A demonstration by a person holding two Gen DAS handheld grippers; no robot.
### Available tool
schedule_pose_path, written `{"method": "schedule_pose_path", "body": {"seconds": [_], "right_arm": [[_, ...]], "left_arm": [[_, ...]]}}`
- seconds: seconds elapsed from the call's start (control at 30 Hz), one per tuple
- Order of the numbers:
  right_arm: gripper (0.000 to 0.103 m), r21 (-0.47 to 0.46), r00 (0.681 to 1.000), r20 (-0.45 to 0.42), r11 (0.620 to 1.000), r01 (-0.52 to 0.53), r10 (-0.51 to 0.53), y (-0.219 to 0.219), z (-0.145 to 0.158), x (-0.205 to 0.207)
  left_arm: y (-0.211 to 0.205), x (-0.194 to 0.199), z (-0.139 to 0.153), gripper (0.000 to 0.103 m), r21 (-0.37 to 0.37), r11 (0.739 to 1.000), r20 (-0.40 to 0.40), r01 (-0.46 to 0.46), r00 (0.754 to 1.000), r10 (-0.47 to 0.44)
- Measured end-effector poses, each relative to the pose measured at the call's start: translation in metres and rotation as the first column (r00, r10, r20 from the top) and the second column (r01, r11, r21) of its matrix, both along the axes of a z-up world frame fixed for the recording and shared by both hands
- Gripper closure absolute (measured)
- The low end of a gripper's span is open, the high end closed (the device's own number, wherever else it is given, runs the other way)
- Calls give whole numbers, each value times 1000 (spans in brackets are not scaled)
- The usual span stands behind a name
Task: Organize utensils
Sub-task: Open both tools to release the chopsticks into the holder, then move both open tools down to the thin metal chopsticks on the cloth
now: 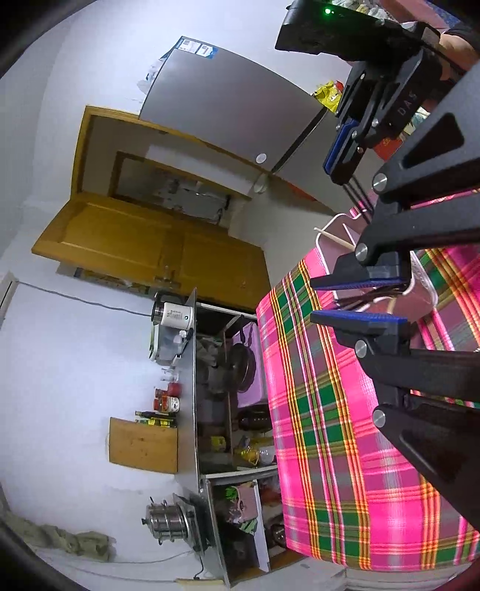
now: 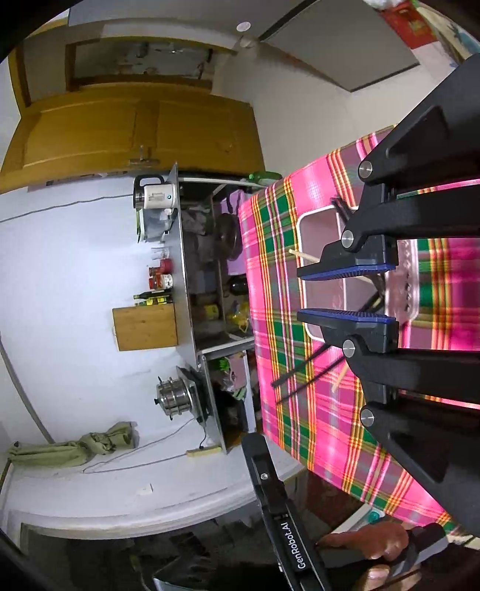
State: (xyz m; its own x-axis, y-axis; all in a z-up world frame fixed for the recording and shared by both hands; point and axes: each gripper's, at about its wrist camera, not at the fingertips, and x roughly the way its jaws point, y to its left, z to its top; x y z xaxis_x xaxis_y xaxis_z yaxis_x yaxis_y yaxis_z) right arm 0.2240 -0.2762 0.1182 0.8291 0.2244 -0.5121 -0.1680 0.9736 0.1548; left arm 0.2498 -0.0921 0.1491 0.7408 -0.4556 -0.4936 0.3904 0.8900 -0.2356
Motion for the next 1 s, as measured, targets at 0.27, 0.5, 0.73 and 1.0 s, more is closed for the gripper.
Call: {"method": "schedule_pose_path", "body": {"seconds": [0.27,0.5,0.73,1.0], "right_arm": [[86,7,1000,2,1000,-28,28,15,-5,-36],[86,4,997,-22,998,-70,70,31,-20,-61],[86,6,992,-62,994,-114,114,46,-40,-68],[86,10,982,-117,989,-147,147,57,-66,-62]], "left_arm": [[26,-44,-12,93,-12,1000,2,-29,1000,29],[45,-74,-36,90,2,998,-25,-59,998,59],[63,-87,-74,89,18,995,-101,-96,990,97],[75,-75,-115,89,30,990,-199,-140,969,143]]}}
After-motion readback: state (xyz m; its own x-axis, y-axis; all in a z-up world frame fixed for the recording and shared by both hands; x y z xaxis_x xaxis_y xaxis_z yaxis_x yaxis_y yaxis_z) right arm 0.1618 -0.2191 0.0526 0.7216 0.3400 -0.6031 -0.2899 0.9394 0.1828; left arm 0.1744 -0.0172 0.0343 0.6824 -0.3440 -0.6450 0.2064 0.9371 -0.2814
